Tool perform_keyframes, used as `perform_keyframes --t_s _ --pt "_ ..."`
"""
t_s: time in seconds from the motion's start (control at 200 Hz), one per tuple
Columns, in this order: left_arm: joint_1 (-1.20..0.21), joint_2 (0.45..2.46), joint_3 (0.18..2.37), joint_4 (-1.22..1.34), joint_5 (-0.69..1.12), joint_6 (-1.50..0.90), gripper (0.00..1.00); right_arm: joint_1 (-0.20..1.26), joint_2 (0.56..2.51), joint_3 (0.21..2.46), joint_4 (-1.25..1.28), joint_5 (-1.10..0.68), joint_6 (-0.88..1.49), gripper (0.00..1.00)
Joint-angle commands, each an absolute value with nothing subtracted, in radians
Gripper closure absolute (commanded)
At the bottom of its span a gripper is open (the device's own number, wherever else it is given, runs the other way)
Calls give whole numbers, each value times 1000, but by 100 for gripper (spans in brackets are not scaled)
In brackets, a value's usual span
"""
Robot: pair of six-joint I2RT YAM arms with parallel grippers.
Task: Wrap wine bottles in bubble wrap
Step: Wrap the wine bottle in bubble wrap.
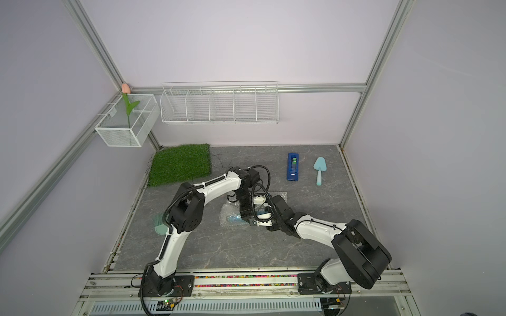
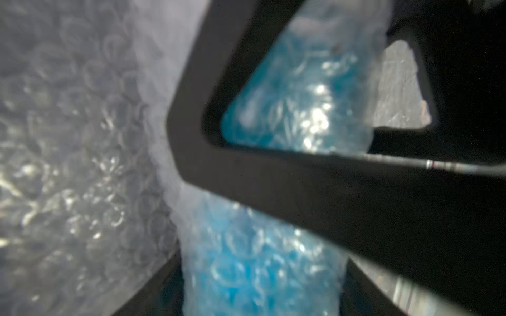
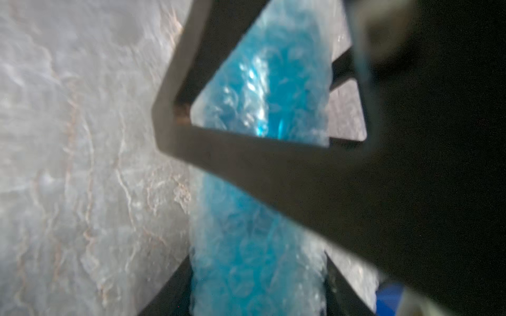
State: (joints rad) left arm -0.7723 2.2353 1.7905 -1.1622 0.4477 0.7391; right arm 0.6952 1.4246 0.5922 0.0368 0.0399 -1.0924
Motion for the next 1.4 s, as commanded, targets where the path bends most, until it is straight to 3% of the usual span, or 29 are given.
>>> perform_keyframes --t_s 0.0,0.055,0.225,0.41,0.515,0.65,0.835,1.08,1.24,1.325,1.395 --pt "-708 2101 1688 -1031 373 644 6 672 1454 600 -104 -46 -1084 79" --pt "-685 2024 1625 -955 354 625 0 667 1460 607 -126 -58 -1086 80" --pt "-598 1814 1437 -779 242 564 1 649 1477 645 -210 -99 -1080 93" --pt "-565 1530 1096 -497 45 599 1 560 1567 837 -540 -329 -1016 93" --pt "-590 1349 867 -288 11 694 1 520 1637 952 -687 -419 -1003 93" --pt "-738 1185 700 -83 -102 761 0 473 1732 1075 -822 -492 -1004 93" --pt "-963 1233 638 3 -229 906 0 459 1825 1187 -905 -488 -1020 93" --pt "-1089 1508 670 221 -247 955 0 454 1856 1202 -898 -474 -1007 93" --pt "-1114 1661 701 354 -280 941 7 454 1833 1172 -850 -469 -991 93" --pt "-1112 1718 745 302 -294 943 16 453 1805 1153 -803 -463 -966 91" --pt "-1108 1738 759 273 -286 923 26 453 1775 1139 -765 -448 -943 79"
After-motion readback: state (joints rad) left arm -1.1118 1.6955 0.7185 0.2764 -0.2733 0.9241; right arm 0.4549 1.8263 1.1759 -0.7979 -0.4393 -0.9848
